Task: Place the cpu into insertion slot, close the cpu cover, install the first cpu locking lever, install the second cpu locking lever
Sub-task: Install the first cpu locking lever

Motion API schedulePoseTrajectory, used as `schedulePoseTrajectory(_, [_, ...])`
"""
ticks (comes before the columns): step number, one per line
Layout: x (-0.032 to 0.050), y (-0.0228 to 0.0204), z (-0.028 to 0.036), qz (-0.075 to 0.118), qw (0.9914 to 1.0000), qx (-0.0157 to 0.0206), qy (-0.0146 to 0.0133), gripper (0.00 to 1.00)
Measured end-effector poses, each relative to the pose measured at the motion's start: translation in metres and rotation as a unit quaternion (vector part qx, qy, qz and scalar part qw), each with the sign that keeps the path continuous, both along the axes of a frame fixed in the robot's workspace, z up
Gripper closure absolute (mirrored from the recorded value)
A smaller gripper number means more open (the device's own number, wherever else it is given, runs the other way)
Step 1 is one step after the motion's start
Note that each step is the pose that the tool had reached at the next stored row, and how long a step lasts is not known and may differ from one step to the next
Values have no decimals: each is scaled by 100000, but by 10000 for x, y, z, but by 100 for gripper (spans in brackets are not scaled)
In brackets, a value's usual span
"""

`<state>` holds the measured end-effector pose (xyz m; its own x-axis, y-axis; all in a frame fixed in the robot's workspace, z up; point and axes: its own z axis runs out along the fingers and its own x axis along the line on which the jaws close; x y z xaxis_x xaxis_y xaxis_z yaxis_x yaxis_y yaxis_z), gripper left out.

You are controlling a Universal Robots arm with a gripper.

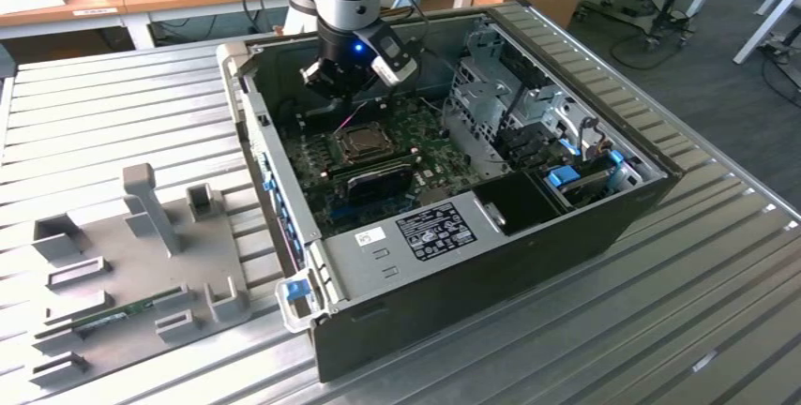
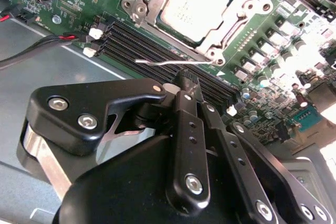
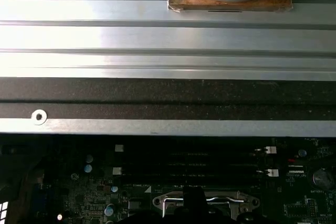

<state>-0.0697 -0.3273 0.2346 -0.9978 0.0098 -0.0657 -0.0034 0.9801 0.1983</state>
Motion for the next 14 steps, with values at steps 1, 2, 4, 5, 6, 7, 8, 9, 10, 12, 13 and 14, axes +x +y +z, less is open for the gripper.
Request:
schedulePoseTrajectory(1, [0,0,-4,-6,100000,2,4,90])
schedulePoseTrajectory(2, [1,2,-9,-6,100000,25,5,90])
schedulePoseTrajectory(4, [3,7,-17,0,100000,91,12,90])
schedulePoseTrajectory(5, [4,8,-21,-3,100000,124,6,90])
schedulePoseTrajectory(6, [5,8,-23,-8,100000,148,9,90])
schedulePoseTrajectory(7, [6,8,-23,-8,100000,144,12,90])
schedulePoseTrajectory(8, [13,9,-26,-6,100000,156,8,90])
schedulePoseTrajectory(9, [20,9,-29,-6,100000,152,10,90])
schedulePoseTrajectory(10, [20,9,-30,-5,100000,152,8,90])
schedulePoseTrajectory(12, [22,9,-32,-1,100000,157,4,90])
schedulePoseTrajectory(13, [23,9,-33,0,100000,157,7,90])
schedulePoseTrajectory(14, [26,11,-35,-2,100000,162,1,90])
